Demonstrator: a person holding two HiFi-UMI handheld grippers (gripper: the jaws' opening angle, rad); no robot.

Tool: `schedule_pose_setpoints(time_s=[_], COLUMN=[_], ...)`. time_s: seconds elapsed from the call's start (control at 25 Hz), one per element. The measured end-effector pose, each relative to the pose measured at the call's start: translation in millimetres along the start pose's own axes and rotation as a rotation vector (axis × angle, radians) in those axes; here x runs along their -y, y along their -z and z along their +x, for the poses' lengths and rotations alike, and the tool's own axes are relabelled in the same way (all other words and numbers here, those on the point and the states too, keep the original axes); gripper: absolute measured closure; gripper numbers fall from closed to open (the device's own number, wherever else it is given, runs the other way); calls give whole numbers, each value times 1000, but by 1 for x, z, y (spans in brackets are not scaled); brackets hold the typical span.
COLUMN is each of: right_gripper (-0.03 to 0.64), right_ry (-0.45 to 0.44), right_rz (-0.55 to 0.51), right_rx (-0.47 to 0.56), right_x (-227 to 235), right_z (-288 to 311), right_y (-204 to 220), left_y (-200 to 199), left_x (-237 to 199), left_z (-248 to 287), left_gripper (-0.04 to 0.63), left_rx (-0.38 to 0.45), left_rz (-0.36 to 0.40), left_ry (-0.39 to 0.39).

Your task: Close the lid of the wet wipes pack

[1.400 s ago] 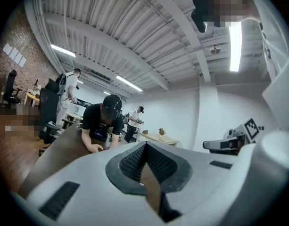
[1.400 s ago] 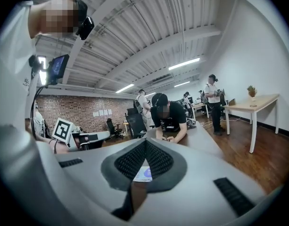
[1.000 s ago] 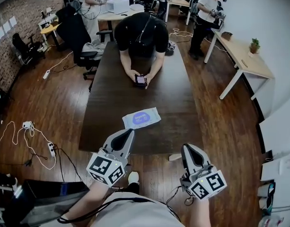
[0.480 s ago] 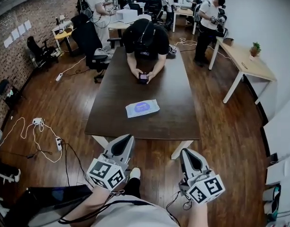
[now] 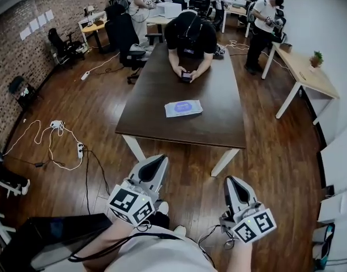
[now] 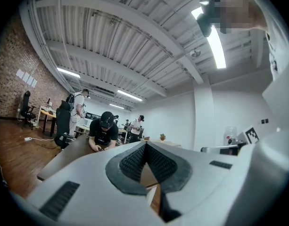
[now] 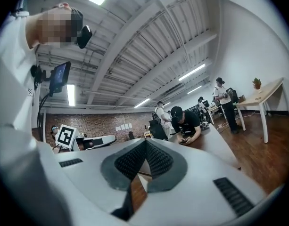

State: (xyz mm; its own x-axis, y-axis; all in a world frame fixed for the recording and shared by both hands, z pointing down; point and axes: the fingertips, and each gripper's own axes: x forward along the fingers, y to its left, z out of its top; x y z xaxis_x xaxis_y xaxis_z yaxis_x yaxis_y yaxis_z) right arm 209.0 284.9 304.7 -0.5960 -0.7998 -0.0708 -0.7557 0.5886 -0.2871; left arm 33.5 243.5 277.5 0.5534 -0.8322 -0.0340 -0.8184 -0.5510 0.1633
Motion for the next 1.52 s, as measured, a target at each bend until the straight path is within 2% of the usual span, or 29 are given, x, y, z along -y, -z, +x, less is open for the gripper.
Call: schedule_pose_setpoints(time_s=[0.36, 0.52, 0.8, 1.12, 1.52], right_gripper=[609, 609, 609, 609, 609], right_ry=[-46, -30, -11, 46, 51], right_rz=[-46, -48, -61, -101, -131], right_rx=[2, 15, 41, 75, 49], right_x=[-44, -58, -82, -88, -98], right_z=[10, 15, 23, 27, 28], right_y=[-5, -5, -6, -24, -18], left_y=[-20, -19, -22, -27, -26], left_x=[-24, -37, -62, -71, -71], left_z=[-39, -48, -63, -61, -69], left_gripper=[595, 595, 595, 595, 595], left_rx=[33, 38, 14, 46, 53], left_rz=[12, 11, 12, 7, -6], left_ry=[-33, -14, -25, 39, 43])
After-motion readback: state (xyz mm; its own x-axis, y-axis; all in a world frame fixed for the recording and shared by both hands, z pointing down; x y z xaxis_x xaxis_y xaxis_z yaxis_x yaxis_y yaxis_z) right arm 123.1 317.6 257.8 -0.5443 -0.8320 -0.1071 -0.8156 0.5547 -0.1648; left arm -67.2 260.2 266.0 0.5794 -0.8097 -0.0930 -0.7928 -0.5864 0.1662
